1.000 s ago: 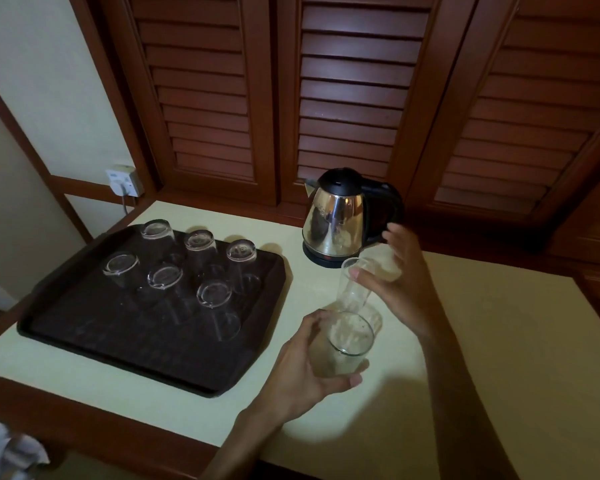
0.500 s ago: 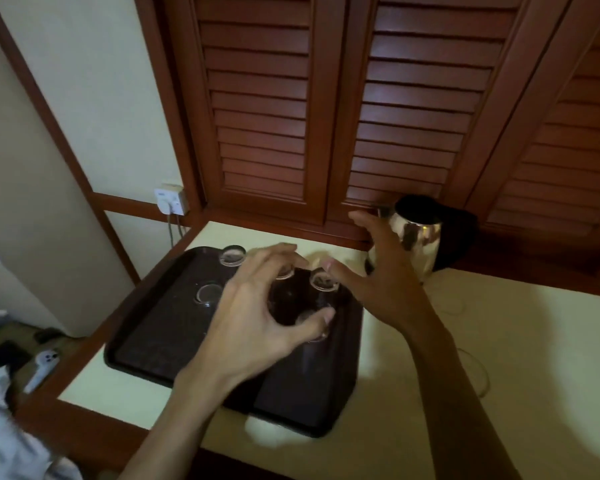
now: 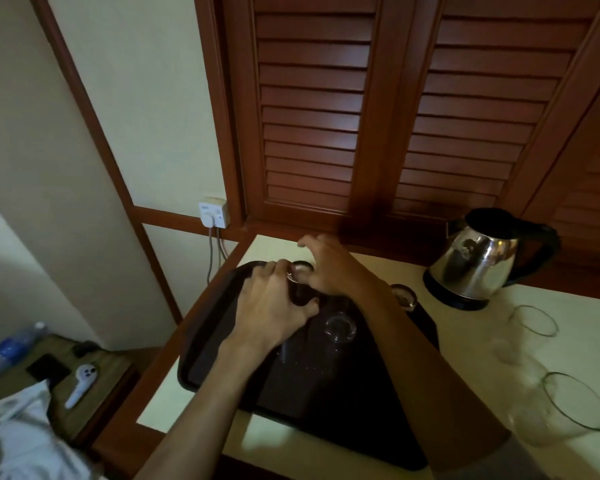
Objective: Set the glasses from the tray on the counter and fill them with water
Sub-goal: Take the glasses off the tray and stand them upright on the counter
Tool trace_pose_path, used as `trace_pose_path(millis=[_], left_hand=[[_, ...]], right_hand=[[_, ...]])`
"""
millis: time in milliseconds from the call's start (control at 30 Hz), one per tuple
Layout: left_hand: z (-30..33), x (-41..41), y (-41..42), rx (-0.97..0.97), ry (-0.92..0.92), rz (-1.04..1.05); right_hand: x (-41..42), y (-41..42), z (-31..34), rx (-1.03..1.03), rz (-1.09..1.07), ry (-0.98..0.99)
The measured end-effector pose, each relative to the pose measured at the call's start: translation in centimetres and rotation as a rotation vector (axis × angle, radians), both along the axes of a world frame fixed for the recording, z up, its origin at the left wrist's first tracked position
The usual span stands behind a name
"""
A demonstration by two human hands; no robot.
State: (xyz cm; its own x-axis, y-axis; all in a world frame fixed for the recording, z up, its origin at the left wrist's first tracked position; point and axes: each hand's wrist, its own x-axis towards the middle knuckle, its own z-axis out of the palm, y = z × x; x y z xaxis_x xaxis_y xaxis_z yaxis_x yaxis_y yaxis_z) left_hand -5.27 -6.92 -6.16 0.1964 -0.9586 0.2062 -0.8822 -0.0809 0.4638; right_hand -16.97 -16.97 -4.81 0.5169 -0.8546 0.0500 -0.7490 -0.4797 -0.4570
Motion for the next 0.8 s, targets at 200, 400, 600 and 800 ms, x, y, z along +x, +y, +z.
trace_pose_path(millis=[200,400,600,800], left_hand=[[-2.0,2.5,-0.5,0.241,0.124,-0.066],[-1.0,5.5,-1.7,0.419,-0.110,-0.123],[-2.1,4.4,-2.2,0.399,-0.263,-0.059],[-3.4,4.6,-2.1,0.257,-0.306,-0.029]], right_hand=[[2.8,-0.7,-0.8,0.098,0.054,0.143],[5.0,-1.0,-1.1,0.106,0.018,0.245],[6.8,-1.1,-3.1,0.037,-0.089,0.340],[7.5,-0.7,-3.2,-0.041,-0.107,0.371]])
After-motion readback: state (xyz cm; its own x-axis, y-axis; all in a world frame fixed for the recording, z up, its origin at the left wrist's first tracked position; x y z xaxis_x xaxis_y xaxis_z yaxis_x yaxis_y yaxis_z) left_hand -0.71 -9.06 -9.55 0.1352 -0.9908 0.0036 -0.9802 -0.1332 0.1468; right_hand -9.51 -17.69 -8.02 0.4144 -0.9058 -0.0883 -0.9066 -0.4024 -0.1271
